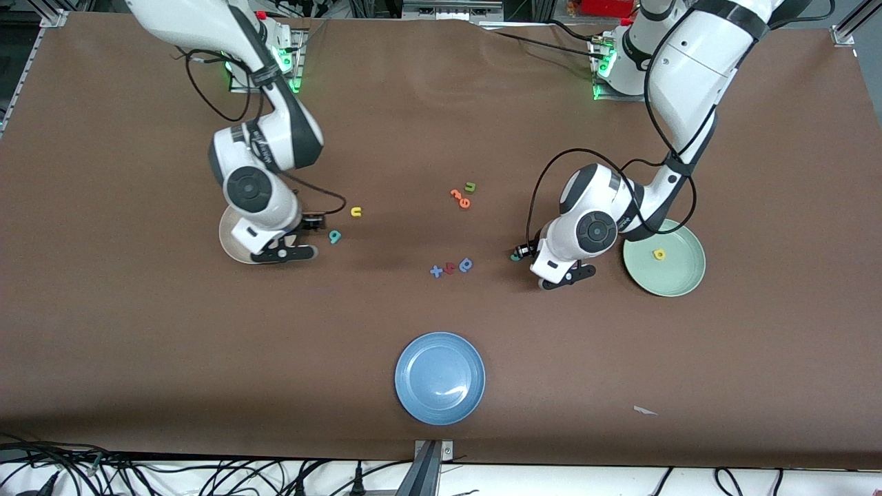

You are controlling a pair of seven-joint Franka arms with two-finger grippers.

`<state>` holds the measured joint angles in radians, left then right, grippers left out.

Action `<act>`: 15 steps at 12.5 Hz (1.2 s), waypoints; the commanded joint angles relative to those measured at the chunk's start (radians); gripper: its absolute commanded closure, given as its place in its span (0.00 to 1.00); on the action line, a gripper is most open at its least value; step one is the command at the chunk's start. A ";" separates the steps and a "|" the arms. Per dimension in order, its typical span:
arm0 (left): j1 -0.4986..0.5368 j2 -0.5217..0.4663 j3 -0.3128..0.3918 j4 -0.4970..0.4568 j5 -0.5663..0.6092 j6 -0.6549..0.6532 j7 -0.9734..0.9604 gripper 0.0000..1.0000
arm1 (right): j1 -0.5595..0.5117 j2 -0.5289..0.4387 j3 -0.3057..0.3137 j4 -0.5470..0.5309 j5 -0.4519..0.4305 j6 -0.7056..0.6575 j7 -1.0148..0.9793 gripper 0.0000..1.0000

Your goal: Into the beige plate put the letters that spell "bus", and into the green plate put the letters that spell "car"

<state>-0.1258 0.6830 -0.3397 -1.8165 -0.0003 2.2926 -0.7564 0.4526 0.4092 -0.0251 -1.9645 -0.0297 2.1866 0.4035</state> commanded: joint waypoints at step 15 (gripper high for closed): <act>0.223 -0.224 0.001 0.019 0.051 -0.289 0.295 0.89 | 0.043 0.088 0.027 -0.109 0.037 0.314 0.561 0.51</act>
<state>0.0189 0.5210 -0.3302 -1.7697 0.0359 2.0767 -0.5912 0.4870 0.4941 -0.0004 -2.0657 -0.0049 2.4729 0.9532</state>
